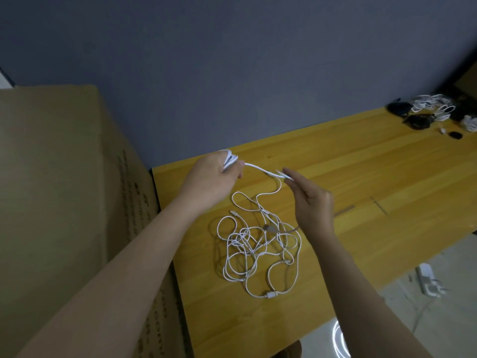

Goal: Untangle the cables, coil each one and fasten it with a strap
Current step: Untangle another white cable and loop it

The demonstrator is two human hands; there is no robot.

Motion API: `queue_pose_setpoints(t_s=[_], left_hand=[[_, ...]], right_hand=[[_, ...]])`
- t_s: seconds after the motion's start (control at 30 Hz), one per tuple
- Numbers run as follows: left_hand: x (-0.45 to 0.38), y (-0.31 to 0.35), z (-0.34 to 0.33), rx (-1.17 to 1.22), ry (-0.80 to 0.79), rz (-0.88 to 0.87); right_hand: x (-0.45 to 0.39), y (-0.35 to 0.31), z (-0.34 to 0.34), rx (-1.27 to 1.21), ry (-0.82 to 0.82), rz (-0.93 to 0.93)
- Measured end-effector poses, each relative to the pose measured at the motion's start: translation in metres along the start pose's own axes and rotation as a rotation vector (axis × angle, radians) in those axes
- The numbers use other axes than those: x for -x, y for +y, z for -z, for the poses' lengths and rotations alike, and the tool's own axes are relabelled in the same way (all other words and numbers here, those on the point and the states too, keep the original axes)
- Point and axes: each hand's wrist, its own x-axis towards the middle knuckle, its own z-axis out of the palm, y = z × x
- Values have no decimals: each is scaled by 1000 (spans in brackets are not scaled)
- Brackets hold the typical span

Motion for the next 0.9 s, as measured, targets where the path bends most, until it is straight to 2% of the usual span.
queue_pose_setpoints(t_s=[0.1,0.13,0.2,0.27,0.3,0.33,0.4,0.5,0.63,0.73,0.9], left_hand=[[-3,-6,6,-20,151,52],[-4,-8,8,-8,190,65],[-3,-8,9,8,204,65],[1,-7,6,-6,144,35],[3,-6,4,-20,110,7],[5,-6,2,-31,83,-24],[7,-7,-3,-32,43,-78],[9,-5,-9,-18,-11,-119],[11,3,-10,77,-70,-93],[11,4,-7,214,-101,-19],[13,4,-4,245,-115,36]], right_hand=[[0,2,6,-230,-17,-258],[1,8,9,-231,-42,-314],[2,21,15,-5,-195,-343],[5,25,15,374,-429,-319],[6,22,13,522,-490,-327],[7,15,11,617,-491,-331],[10,-7,6,678,-390,-281],[16,-41,1,489,-229,-182],[19,-52,-22,152,-282,-127],[21,-44,-33,-61,-228,-240],[15,-37,-29,-117,-106,-307]])
